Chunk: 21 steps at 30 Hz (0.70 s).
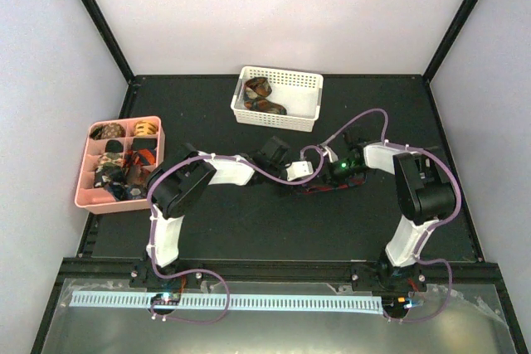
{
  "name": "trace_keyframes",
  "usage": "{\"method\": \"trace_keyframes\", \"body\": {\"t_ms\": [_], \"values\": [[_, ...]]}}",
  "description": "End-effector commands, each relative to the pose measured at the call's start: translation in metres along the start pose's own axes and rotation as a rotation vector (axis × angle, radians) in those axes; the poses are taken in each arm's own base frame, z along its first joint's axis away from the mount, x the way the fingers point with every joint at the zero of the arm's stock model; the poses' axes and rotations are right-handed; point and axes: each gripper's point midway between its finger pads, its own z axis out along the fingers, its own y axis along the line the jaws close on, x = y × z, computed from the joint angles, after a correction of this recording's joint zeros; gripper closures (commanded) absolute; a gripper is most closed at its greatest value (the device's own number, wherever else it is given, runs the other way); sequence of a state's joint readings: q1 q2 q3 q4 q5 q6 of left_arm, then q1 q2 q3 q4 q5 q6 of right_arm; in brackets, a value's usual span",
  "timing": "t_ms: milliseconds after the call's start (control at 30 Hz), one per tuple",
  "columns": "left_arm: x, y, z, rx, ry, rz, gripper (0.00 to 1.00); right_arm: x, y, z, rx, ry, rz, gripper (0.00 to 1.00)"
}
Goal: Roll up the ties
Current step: Roll the tie at the center of the board.
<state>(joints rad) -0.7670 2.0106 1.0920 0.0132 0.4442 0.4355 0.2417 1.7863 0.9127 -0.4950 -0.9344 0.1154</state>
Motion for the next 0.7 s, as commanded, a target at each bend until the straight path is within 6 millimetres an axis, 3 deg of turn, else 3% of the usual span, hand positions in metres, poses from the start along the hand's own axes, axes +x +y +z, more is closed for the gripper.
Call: {"method": "trace_keyframes", "body": {"t_ms": [0,100,233,333,433,533,667], "values": [[0.100,-0.006,0.007,-0.018,0.321,-0.139,0.61,-0.004,0.003,0.004,-0.005,0.001,0.003,0.61],[0.100,-0.007,0.007,-0.014,0.320,-0.137,0.61,-0.008,-0.005,0.006,0.032,-0.006,0.005,0.79],[0.100,-0.008,0.007,-0.013,0.320,-0.129,0.61,-0.006,-0.015,0.009,0.061,0.013,0.028,0.84],[0.100,-0.008,0.006,-0.011,0.319,-0.128,0.60,-0.008,-0.016,0.008,0.071,0.006,0.016,0.98],[0.096,-0.007,0.006,-0.015,0.302,-0.125,0.55,-0.005,-0.023,0.007,0.114,0.018,0.011,0.98],[0.082,-0.003,0.004,-0.018,0.243,-0.125,0.43,0.003,-0.033,0.008,0.153,0.052,0.020,0.98],[0.043,0.006,-0.003,-0.037,0.093,-0.108,0.30,0.014,-0.045,0.006,0.211,0.088,0.030,0.98]]}}
